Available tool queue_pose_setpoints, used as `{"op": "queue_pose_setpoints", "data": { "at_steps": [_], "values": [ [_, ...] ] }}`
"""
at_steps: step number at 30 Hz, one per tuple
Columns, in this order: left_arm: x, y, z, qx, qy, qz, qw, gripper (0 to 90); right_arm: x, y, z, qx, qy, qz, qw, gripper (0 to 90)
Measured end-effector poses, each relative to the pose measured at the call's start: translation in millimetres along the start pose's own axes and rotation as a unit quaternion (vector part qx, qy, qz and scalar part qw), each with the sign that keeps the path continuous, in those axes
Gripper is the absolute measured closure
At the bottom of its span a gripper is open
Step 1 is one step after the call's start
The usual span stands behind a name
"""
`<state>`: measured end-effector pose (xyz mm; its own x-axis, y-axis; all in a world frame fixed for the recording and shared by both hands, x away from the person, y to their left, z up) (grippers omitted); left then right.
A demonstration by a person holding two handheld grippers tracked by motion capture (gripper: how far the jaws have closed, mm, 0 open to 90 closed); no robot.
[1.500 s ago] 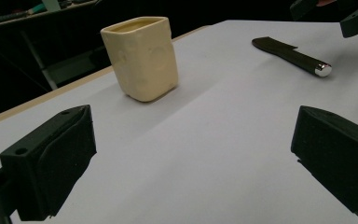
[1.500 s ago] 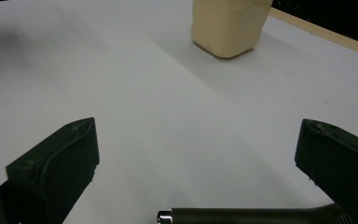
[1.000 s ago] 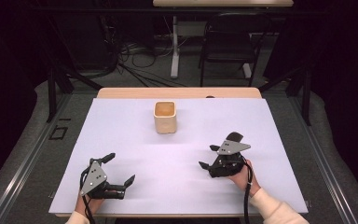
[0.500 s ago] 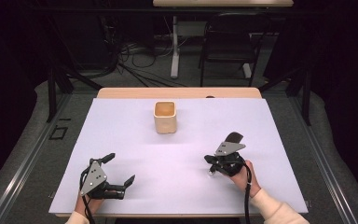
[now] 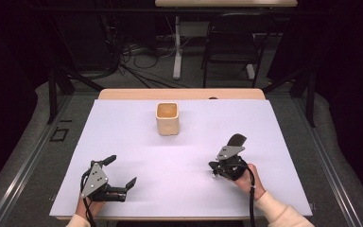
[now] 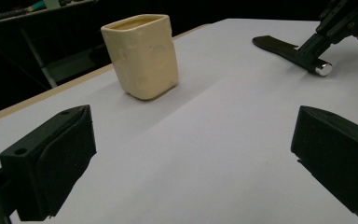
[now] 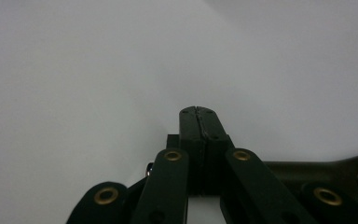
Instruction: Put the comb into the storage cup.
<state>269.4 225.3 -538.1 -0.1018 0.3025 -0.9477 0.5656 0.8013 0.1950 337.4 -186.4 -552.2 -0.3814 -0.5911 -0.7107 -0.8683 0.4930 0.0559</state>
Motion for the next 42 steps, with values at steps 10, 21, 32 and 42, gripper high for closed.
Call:
{"op": "queue_pose_setpoints", "data": {
  "at_steps": [10, 21, 32, 42],
  "values": [
    [0.0, 0.1, -0.3, 0.000, 0.000, 0.000, 1.0000, 0.0, 6.1, -2.2, -4.6, 0.001, 0.013, 0.012, 0.9998, 89.9],
    [-0.1, 0.5, -0.4, -0.001, 0.001, 0.001, 1.0000, 0.0, 10.9, -2.5, -8.8, -0.001, 0.030, 0.018, 0.9994, 89.9],
    [0.2, 1.2, -0.7, -0.002, 0.004, 0.001, 1.0000, 0.0, 15.0, -5.0, -13.4, 0.003, 0.044, 0.022, 0.9988, 89.8],
    [0.4, 1.2, -0.7, 0.001, 0.006, 0.000, 1.0000, 0.0, 18.7, -11.8, -18.6, 0.007, 0.054, 0.034, 0.9980, 89.7]
  ]
}}
Point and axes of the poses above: each handheld gripper's, and its own axes: z roughly forward along the jaws, x roughly out of its underside, y roughly to its left, the point moved 1 cm from there along z, roughly forward along the jaws, and after that the axes turned 10 degrees about -x, right-handed, at the moved point
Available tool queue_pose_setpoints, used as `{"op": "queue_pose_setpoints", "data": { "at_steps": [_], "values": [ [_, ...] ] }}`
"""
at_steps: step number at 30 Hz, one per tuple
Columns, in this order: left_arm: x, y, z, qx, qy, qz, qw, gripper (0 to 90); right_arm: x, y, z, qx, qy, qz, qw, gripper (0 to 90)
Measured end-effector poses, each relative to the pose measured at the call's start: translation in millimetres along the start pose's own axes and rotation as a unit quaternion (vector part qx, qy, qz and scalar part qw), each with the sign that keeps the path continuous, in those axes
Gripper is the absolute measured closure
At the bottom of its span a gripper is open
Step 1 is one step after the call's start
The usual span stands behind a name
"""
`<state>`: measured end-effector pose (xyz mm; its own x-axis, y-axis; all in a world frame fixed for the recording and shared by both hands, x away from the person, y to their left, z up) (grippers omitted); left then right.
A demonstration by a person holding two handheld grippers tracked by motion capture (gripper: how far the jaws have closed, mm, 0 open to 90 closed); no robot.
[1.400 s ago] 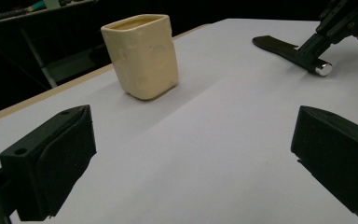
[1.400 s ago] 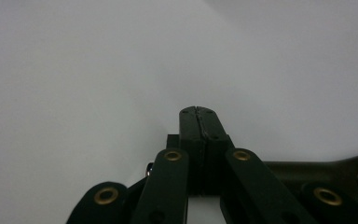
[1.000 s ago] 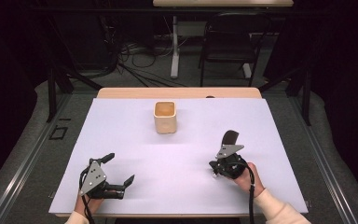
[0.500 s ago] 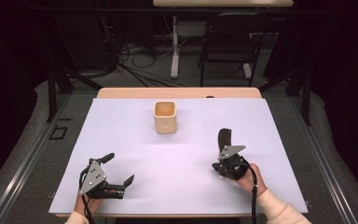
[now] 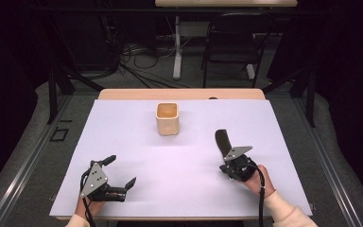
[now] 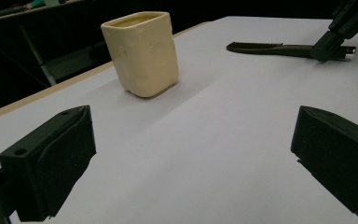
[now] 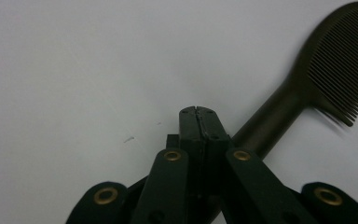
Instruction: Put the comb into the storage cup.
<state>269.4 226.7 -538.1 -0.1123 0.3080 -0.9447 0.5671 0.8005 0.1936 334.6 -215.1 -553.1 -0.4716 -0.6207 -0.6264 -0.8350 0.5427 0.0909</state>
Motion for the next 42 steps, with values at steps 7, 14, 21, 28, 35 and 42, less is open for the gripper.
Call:
{"op": "queue_pose_setpoints", "data": {
  "at_steps": [7, 14, 21, 28, 35, 42],
  "values": [
    [-0.2, 0.5, -0.5, -0.004, -0.001, -0.001, 1.0000, 0.0, 2.1, -4.0, -2.3, 0.003, 0.007, 0.003, 1.0000, 89.7],
    [-0.2, 0.5, -0.3, -0.002, 0.000, 0.000, 1.0000, 0.0, 4.4, -8.6, -4.7, 0.011, 0.008, 0.009, 0.9999, 89.7],
    [-1.6, -0.2, -1.0, -0.006, -0.002, 0.004, 1.0000, 0.1, 6.3, -14.5, -5.1, 0.014, 0.015, 0.021, 0.9996, 89.7],
    [-1.2, -0.1, -1.5, -0.007, -0.002, 0.000, 1.0000, 0.1, 5.8, -16.9, -7.0, 0.015, 0.011, 0.023, 0.9996, 89.7],
    [-1.5, -0.1, -1.0, -0.007, -0.002, 0.001, 1.0000, 0.1, 7.4, -20.4, -9.1, 0.019, 0.008, 0.030, 0.9993, 89.7],
    [-1.1, 0.9, -1.5, -0.009, -0.003, 0.002, 1.0000, 0.1, 7.5, -26.0, -11.2, 0.023, 0.011, 0.035, 0.9991, 89.5]
  ]
}}
Point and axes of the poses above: each handheld gripper's, and its own axes: z roughly forward along the jaws, x roughly out of its underside, y roughly to its left, the point moved 1 cm from there along z, roughly forward along the jaws, and after that the axes turned 10 degrees about -x, right-handed, at the moved point
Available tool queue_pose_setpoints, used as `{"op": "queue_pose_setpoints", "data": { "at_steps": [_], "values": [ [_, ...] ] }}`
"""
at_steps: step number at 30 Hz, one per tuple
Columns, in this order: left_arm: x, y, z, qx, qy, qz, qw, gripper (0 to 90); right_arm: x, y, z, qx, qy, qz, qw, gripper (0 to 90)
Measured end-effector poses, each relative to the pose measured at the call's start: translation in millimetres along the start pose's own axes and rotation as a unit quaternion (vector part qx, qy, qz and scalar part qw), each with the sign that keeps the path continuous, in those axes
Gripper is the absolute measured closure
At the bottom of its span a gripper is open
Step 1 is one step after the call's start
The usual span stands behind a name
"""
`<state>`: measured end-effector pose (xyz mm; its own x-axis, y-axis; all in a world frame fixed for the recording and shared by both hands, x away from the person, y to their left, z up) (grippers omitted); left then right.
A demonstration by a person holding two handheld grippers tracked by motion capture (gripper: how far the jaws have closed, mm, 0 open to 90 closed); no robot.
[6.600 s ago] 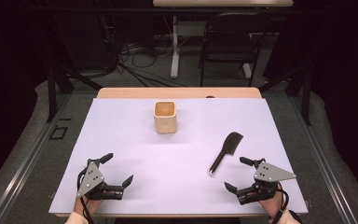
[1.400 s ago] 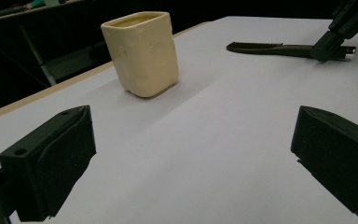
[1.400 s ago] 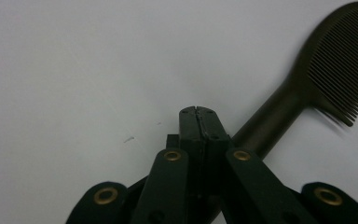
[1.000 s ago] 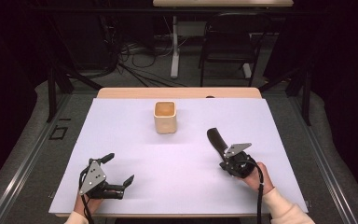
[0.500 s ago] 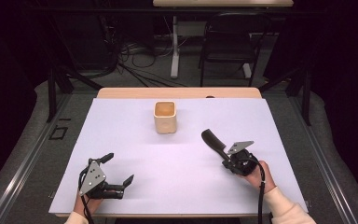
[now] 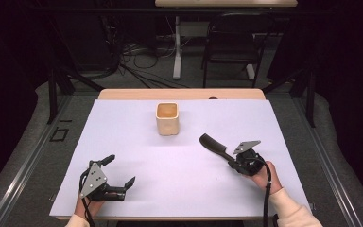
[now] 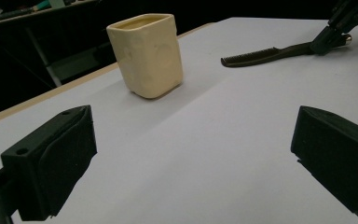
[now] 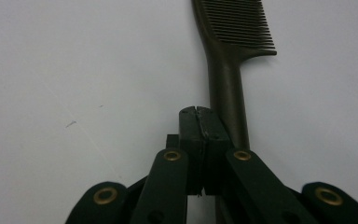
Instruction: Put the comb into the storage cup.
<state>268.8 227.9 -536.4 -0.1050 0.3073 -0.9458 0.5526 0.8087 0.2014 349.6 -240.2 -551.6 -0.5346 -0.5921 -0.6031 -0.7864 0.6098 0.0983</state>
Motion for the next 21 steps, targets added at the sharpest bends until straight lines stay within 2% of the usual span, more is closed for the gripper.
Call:
{"op": "queue_pose_setpoints", "data": {
  "at_steps": [11, 15, 16, 17, 18, 19, 21],
  "values": [
    [-0.3, -0.1, -0.8, 0.000, -0.003, 0.001, 1.0000, 0.1, -1.9, 2.1, -3.0, -0.007, -0.004, -0.004, 1.0000, 86.6],
    [0.1, 1.8, -1.5, -0.001, -0.003, -0.001, 1.0000, 0.1, -3.5, 6.2, -6.5, -0.033, -0.010, -0.001, 0.9994, 77.9],
    [0.2, 1.8, -1.5, -0.002, -0.003, -0.001, 1.0000, 0.1, -5.4, 9.3, -8.8, -0.043, -0.013, -0.004, 0.9990, 73.1],
    [0.0, 1.8, -1.3, -0.001, -0.003, 0.000, 1.0000, 0.1, -5.4, 9.3, -8.8, -0.043, -0.013, -0.004, 0.9990, 73.1],
    [-0.1, 1.4, -1.0, -0.001, -0.004, -0.001, 1.0000, 0.1, -6.4, 11.1, -10.0, -0.044, -0.013, -0.005, 0.9990, 70.5],
    [-0.1, 0.9, -0.8, 0.000, -0.004, -0.001, 1.0000, 0.1, -7.8, 14.0, -11.7, -0.045, -0.013, -0.008, 0.9989, 63.7],
    [-0.3, 0.6, -1.0, 0.000, -0.004, 0.002, 1.0000, 0.1, -8.5, 15.3, -12.7, -0.043, -0.012, -0.010, 0.9990, 60.3]
  ]
}}
Point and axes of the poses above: each handheld gripper's, and its own axes: z roughly forward along the jaws, x roughly out of its underside, y roughly to its left, the point moved 1 cm from there along z, roughly forward along the jaws, and after that the axes turned 10 degrees about -x, right-handed, at the moved point
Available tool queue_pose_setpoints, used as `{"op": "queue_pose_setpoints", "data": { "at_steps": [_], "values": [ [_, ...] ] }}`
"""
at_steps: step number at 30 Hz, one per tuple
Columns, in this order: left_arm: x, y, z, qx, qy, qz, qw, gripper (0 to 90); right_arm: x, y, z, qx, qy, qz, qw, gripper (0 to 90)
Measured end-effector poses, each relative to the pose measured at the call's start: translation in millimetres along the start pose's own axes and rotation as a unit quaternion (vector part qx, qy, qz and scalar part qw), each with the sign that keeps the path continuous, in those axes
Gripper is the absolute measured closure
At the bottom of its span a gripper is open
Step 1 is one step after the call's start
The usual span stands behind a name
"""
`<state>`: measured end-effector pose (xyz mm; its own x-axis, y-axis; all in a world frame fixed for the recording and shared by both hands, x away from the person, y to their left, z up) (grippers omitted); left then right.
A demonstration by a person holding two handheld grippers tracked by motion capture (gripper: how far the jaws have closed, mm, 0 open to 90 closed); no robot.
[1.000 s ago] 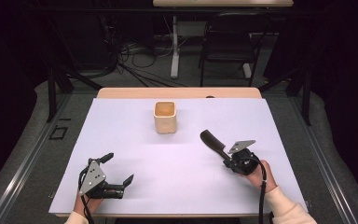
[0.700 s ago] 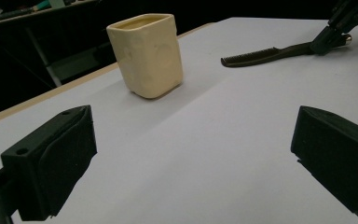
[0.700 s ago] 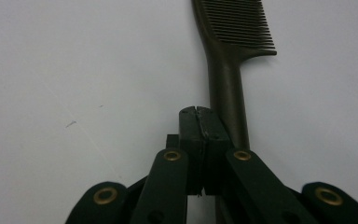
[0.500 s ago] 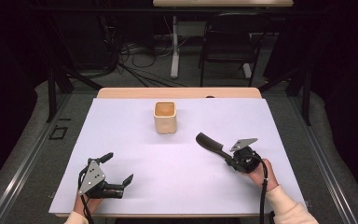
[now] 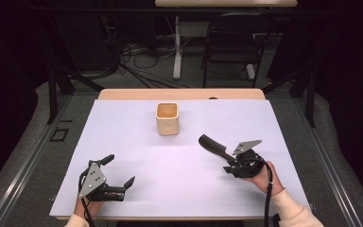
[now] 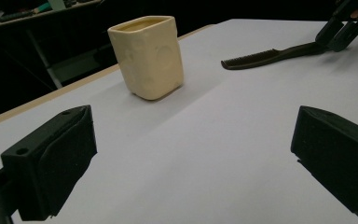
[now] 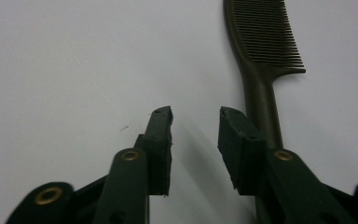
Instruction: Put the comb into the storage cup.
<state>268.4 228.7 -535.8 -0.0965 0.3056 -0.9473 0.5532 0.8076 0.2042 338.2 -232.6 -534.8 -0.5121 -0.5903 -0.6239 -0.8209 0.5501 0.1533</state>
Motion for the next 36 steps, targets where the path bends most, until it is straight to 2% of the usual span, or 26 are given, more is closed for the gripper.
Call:
{"op": "queue_pose_setpoints", "data": {
  "at_steps": [2, 3, 5, 6, 8, 15, 20, 22, 23, 26, 27, 30, 32, 34, 36],
  "values": [
    [-0.3, 0.1, -0.6, -0.002, 0.000, 0.001, 1.0000, 0.1, -2.1, 2.4, -1.4, 0.004, 0.005, -0.004, 1.0000, 49.5],
    [-0.8, 0.2, -1.3, -0.003, -0.002, 0.002, 1.0000, 0.1, -4.3, 4.6, -0.9, 0.012, 0.013, -0.007, 0.9998, 41.0],
    [-0.9, 0.2, -1.6, -0.003, -0.003, 0.002, 1.0000, 0.1, -5.7, 5.7, 1.1, 0.019, 0.017, -0.010, 0.9996, 34.3],
    [-1.0, 0.1, -1.7, -0.003, -0.003, 0.002, 1.0000, 0.1, -5.7, 5.7, 1.1, 0.019, 0.017, -0.010, 0.9996, 34.3],
    [-0.9, 0.2, -1.6, -0.003, -0.004, 0.000, 1.0000, 0.1, -6.1, 5.7, 3.2, 0.024, 0.028, -0.014, 0.9992, 22.1],
    [-1.6, -0.4, -2.4, -0.003, -0.005, 0.006, 1.0000, 0.1, -7.6, 5.3, 4.1, 0.043, 0.042, -0.024, 0.9979, 12.3],
    [-1.4, 0.3, -2.2, -0.005, -0.005, 0.004, 1.0000, 0.1, -10.6, 5.2, 5.2, 0.055, 0.060, -0.029, 0.9963, 1.9],
    [-1.4, 0.1, -1.7, -0.004, -0.005, 0.004, 1.0000, 0.1, -12.2, 5.3, 5.6, 0.060, 0.059, -0.034, 0.9959, 0.0],
    [-1.4, 0.1, -1.5, -0.003, -0.004, 0.005, 1.0000, 0.1, -13.4, 5.6, 4.7, 0.057, 0.068, -0.038, 0.9953, 0.0],
    [-1.6, -0.6, -1.6, -0.003, -0.004, 0.005, 1.0000, 0.1, -15.6, 6.5, 5.4, 0.055, 0.064, -0.041, 0.9956, 0.0],
    [-1.7, -0.7, -1.6, -0.004, -0.004, 0.006, 1.0000, 0.1, -16.6, 6.2, 4.9, 0.056, 0.073, -0.046, 0.9947, 0.0],
    [-1.4, -0.4, -1.6, -0.004, -0.004, 0.005, 1.0000, 0.1, -18.1, 5.0, 6.6, 0.062, 0.072, -0.055, 0.9940, 0.0],
    [-1.0, 0.3, -1.4, -0.003, -0.004, 0.003, 1.0000, 0.1, -19.5, 1.2, 8.3, 0.065, 0.089, -0.051, 0.9926, 0.0],
    [-0.8, 0.7, -1.2, -0.003, -0.003, 0.004, 1.0000, 0.1, -19.0, 0.2, 9.9, 0.068, 0.083, -0.047, 0.9931, 0.0],
    [-1.0, 0.7, -0.8, -0.003, -0.003, 0.005, 1.0000, 0.1, -20.2, -4.7, 11.7, 0.074, 0.089, -0.044, 0.9923, 0.0]
  ]
}}
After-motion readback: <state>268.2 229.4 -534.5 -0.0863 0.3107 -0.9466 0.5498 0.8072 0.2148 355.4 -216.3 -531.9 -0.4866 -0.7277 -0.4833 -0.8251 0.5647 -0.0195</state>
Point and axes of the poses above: each handheld gripper's, and its own axes: z roughly forward along the jaws, x roughly out of its underside, y roughly to its left, the point moved 1 cm from there along z, roughly forward along the jaws, and after that the axes turned 10 degrees about -x, right-handed, at the moved point
